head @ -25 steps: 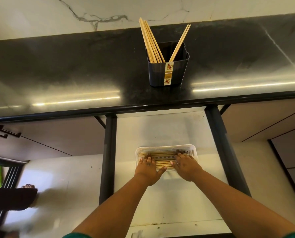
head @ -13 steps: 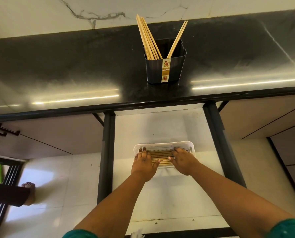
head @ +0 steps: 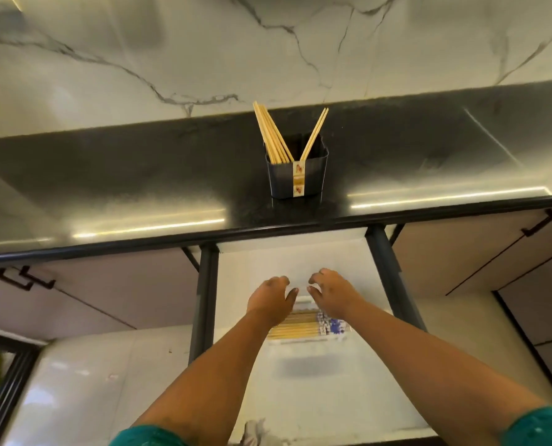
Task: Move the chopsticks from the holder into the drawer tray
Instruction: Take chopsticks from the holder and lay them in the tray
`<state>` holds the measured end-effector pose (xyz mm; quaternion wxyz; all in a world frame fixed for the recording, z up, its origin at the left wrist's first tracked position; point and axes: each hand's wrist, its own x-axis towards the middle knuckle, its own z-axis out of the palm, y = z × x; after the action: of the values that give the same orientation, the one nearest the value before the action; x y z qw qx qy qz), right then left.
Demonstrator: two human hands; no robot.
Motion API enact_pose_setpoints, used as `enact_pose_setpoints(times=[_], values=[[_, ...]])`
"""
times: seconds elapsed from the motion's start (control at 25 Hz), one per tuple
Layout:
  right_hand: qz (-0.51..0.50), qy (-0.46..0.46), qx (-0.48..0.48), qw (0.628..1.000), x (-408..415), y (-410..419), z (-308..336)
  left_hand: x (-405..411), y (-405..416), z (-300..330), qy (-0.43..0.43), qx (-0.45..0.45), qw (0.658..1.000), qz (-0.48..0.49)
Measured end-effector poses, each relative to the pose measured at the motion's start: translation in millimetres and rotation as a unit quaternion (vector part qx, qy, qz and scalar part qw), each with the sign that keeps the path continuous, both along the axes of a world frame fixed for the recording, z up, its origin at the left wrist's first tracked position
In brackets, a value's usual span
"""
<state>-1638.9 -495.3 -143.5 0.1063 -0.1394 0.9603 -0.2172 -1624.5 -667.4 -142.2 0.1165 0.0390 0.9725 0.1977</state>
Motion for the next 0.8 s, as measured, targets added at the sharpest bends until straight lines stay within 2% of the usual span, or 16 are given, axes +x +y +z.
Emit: enact_pose_setpoints(times=[0.12,0.36,0.52,0.6,0.68,0.8], values=[[-0.045,0.068,-0.028,0.996,-31.3,-12.9,47.1,-39.6,14.0,55.4,0.080,0.019,0.996,0.032],[-0.125,0.117,-0.130,0.977,-118.6,-39.9,156.3,-126.9,24.7,169.7,0.184,0.092,0.976,0.078],[-0.170,0.148,-0.165,0.960,-178.5,-33.4,183.2,-170.0,19.4,194.6,0.206,0.145,0.958,0.134],[-0.254,0.108,-0.171,0.946,-215.5,-21.1,181.5,-183.1,14.1,185.2,0.195,0.154,0.957,0.147],[-0.343,0.010,-0.177,0.923,-252.7,-7.1,176.0,-198.7,10.4,169.6,0.185,0.162,0.958,0.147],[-0.392,-0.141,-0.267,0.869,-295.8,0.7,166.0,-223.9,6.0,152.0,0.221,0.158,0.951,0.149]])
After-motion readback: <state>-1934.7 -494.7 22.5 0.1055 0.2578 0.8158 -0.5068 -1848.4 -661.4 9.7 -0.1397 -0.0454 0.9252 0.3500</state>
